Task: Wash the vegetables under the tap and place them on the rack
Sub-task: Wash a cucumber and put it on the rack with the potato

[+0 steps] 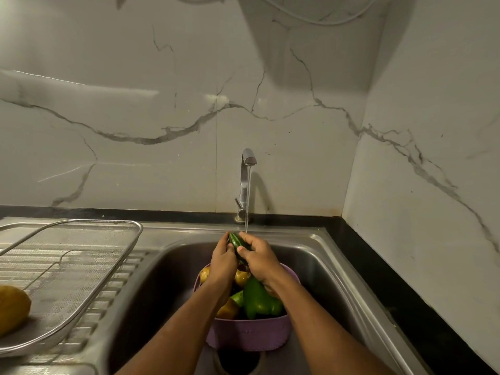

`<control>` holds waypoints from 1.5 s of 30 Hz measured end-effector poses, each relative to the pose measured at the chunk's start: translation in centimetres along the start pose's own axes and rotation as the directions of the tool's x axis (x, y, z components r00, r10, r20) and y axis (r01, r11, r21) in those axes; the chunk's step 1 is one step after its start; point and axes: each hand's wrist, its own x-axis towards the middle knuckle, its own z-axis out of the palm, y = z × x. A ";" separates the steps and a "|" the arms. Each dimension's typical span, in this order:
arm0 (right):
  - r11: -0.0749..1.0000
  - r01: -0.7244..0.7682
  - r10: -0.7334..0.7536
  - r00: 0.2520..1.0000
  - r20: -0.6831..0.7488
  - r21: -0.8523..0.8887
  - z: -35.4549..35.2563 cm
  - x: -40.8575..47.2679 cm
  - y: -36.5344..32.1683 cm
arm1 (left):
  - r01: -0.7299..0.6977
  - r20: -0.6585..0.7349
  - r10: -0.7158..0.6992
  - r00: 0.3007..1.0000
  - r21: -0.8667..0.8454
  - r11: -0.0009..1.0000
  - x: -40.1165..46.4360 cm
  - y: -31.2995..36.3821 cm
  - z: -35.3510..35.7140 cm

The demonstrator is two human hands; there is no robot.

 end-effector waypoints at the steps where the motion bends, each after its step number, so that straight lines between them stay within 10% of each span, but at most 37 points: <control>1: 1.000 -0.007 0.007 1.000 0.000 0.004 0.0 0.1 0.0 | 0.002 0.005 -0.002 1.000 0.003 1.000 -0.1 0.0 0.0; 19: 0.988 -0.074 0.015 0.923 -0.384 -0.138 1.4 0.6 -0.5 | -0.031 0.067 0.042 0.997 -0.158 0.987 -1.9 1.7 -0.4; 28: 0.993 0.009 -0.036 0.975 -0.218 -0.122 1.1 -0.2 -0.2 | -0.031 0.043 0.042 0.998 -0.227 0.973 -1.6 1.7 -0.1; 40: 0.940 -0.028 0.130 0.950 -0.283 0.340 -0.4 -0.4 0.0 | 0.164 -0.147 -0.198 0.969 -0.217 0.962 -1.4 1.6 -1.0; 45: 0.918 -0.003 0.127 0.949 -0.289 0.396 1.1 0.0 -1.0 | 0.232 -0.071 -0.225 0.972 0.106 0.967 -1.6 1.0 -1.1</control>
